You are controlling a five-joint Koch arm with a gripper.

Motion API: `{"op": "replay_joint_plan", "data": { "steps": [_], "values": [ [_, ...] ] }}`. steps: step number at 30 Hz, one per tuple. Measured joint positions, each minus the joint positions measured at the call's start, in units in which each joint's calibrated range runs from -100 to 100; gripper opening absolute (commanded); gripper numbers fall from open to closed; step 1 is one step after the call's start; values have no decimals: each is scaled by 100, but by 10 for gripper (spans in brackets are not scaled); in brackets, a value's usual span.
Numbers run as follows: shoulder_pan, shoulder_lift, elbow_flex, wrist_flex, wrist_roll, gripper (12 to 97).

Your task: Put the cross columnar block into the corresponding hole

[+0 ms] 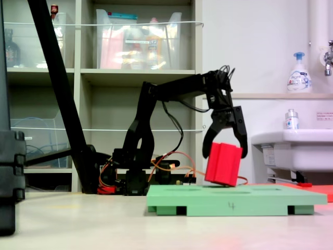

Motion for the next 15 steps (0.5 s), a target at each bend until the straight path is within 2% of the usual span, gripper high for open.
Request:
{"op": "replay_joint_plan", "data": {
  "steps": [15],
  "values": [
    [-34,479,0,0,-176,384]
  ]
}}
